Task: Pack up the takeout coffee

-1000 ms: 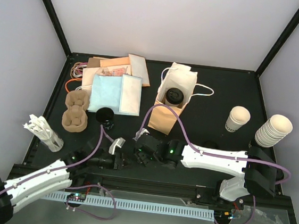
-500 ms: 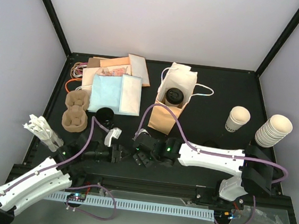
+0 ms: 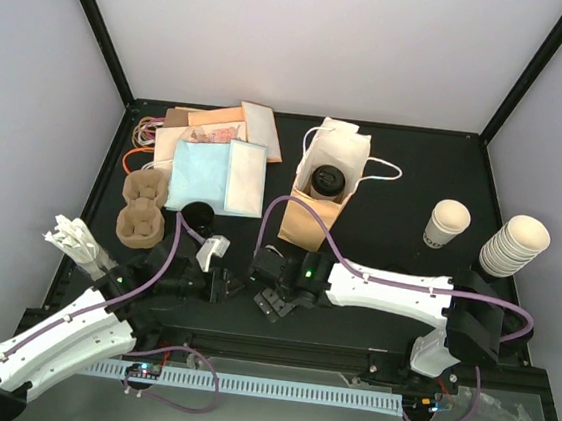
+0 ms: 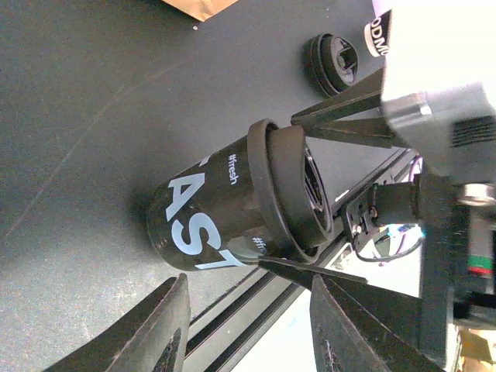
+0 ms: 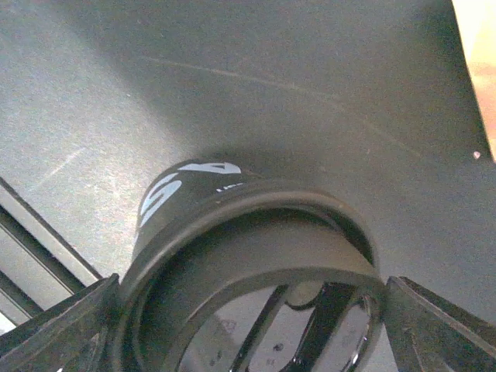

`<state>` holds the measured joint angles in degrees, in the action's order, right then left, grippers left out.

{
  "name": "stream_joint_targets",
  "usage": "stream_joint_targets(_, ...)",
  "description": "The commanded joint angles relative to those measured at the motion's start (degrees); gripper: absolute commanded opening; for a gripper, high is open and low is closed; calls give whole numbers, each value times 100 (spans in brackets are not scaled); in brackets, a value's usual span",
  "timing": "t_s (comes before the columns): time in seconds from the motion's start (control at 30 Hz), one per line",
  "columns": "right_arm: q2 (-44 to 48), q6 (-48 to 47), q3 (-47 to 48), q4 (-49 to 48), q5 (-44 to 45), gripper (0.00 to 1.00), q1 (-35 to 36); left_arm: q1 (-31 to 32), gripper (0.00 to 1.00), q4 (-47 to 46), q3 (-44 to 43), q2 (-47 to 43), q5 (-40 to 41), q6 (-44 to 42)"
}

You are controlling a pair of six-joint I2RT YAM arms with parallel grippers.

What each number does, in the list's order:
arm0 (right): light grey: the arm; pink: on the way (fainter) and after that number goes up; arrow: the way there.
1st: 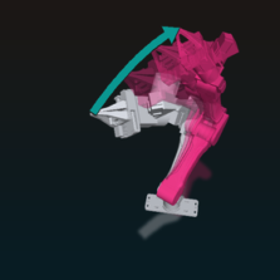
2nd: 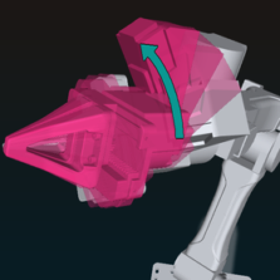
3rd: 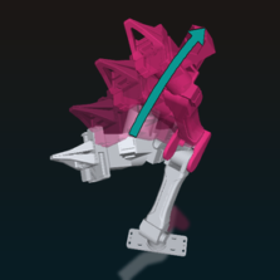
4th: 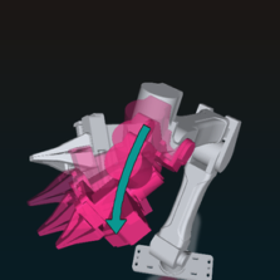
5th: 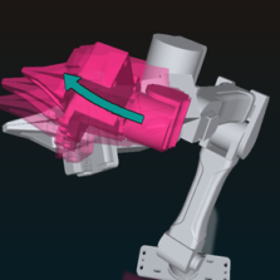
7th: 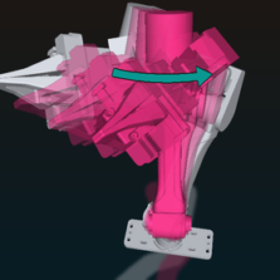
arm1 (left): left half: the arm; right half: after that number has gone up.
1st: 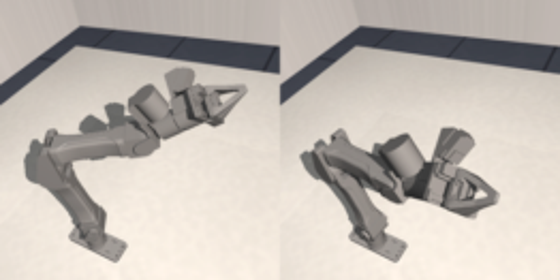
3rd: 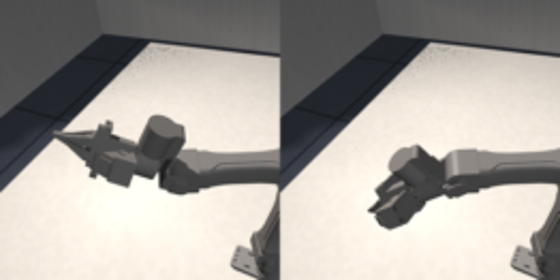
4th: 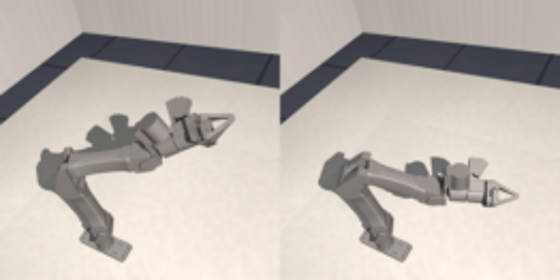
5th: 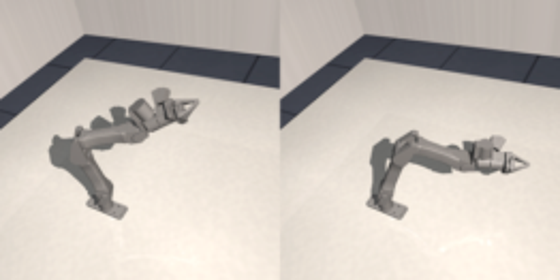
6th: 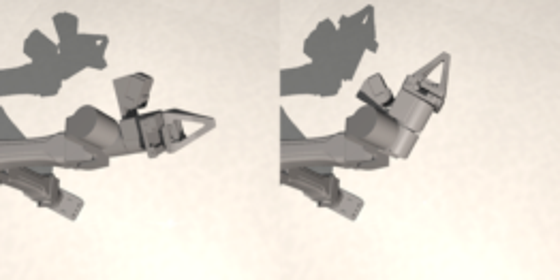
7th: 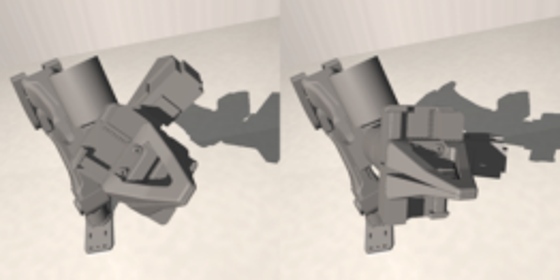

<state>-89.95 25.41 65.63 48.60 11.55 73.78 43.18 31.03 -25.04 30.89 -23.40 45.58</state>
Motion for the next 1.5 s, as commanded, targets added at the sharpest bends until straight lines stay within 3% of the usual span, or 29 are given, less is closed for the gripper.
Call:
stream_joint_targets(0.0, 8, -173, 353, 335, 106, 90, -21, -29, 45, 126, -65, 30, 49, -102)
stream_joint_targets(0.33, -93, -238, 552, 461, 44, 81, -17, -28, 45, 65, 89, 101, -48, -94)
stream_joint_targets(0.83, -820, -9, 950, 1449, 1365, 81, -8, -28, 45, -179, 179, 297, -191, -99)
stream_joint_targets(1.0, -917, -5, 966, 1403, 1355, 85, -9, -29, 45, -169, 192, 299, -198, -108)
stream_joint_targets(1.2, -914, -93, 1087, 1444, 1237, 99, 3, -29, 46, -173, 186, 296, -217, -107)
stream_joint_targets(1.47, -701, -185, 1293, 1416, 953, 100, 22, -28, 46, -158, 175, 282, -234, -117)
